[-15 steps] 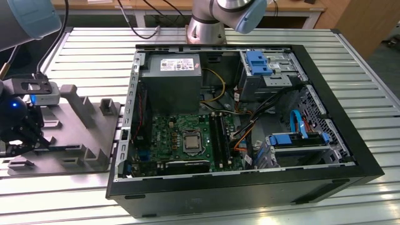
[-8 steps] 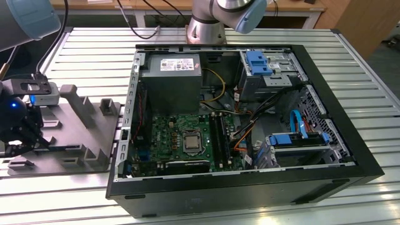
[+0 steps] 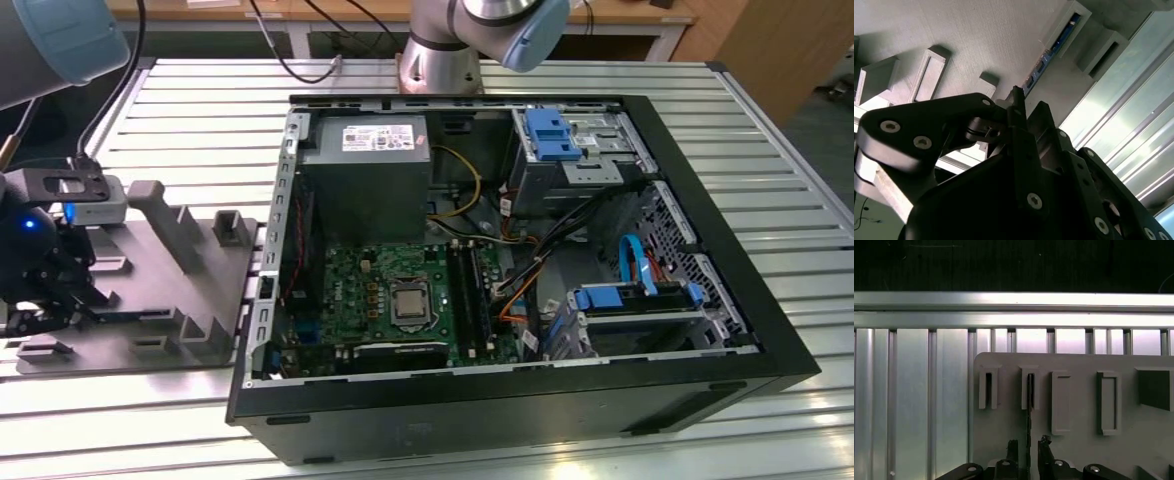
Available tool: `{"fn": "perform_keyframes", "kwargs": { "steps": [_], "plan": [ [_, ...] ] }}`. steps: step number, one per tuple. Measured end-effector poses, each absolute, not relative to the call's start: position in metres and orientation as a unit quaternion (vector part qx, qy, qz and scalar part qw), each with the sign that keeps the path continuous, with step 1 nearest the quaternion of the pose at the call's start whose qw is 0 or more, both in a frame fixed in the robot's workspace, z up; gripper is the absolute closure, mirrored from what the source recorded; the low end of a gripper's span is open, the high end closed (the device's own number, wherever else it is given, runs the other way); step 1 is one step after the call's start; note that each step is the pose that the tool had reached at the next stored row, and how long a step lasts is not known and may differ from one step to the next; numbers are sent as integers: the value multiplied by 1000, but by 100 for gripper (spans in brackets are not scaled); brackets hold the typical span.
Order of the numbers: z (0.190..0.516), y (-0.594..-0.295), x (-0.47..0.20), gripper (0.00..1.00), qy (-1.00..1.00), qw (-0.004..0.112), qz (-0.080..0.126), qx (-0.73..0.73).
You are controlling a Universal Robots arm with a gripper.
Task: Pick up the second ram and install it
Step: 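Pick up the second ram and move it above second insertion slot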
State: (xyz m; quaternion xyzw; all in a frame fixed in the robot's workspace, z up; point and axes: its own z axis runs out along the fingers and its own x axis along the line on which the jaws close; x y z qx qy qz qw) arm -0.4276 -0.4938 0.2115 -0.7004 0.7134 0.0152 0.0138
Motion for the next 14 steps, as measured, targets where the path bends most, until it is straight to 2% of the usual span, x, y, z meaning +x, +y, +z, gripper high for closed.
{"fn": "perform_keyframes", "kwargs": {
  "steps": [14],
  "plan": [
    [198,-493,-430,70,712,15,16,-702]
  ]
}}
